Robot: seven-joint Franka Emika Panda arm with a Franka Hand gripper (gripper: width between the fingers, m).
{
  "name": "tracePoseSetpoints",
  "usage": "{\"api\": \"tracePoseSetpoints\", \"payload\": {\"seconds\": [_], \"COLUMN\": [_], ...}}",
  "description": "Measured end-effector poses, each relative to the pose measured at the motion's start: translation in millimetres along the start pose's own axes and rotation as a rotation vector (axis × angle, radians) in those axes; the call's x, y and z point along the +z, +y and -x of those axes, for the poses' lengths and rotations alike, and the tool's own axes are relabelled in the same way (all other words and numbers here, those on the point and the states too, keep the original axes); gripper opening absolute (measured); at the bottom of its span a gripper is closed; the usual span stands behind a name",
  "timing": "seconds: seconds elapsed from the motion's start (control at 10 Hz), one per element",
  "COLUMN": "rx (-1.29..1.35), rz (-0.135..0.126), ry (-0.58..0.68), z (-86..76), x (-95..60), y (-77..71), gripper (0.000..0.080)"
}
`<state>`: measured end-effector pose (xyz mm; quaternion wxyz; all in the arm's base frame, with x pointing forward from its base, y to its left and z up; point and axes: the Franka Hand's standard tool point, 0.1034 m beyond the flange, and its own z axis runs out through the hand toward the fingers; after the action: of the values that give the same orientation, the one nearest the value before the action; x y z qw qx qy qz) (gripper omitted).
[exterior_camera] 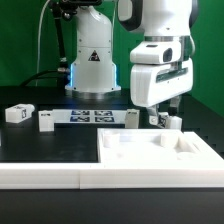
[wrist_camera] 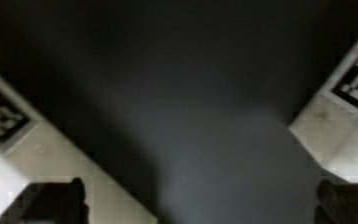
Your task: Assemble one leg
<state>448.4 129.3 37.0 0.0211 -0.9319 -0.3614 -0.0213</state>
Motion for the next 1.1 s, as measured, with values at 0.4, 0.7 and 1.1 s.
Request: {"api": "tracePoseSetpoints", "payload": {"seconds": [0.4, 0.7, 1.1], "rx": [0.281, 0.535, 0.535], "rz": [-0.015, -0.030, -0.033], "ry": [0.005, -0.003, -0.022], "z": [-1.3, -8.6, -6.4], "x": [0.8, 3.4, 4.8], "y": [-4.4, -32.6, -32.0], "gripper": [0.0649, 0.0649, 0.0649]}}
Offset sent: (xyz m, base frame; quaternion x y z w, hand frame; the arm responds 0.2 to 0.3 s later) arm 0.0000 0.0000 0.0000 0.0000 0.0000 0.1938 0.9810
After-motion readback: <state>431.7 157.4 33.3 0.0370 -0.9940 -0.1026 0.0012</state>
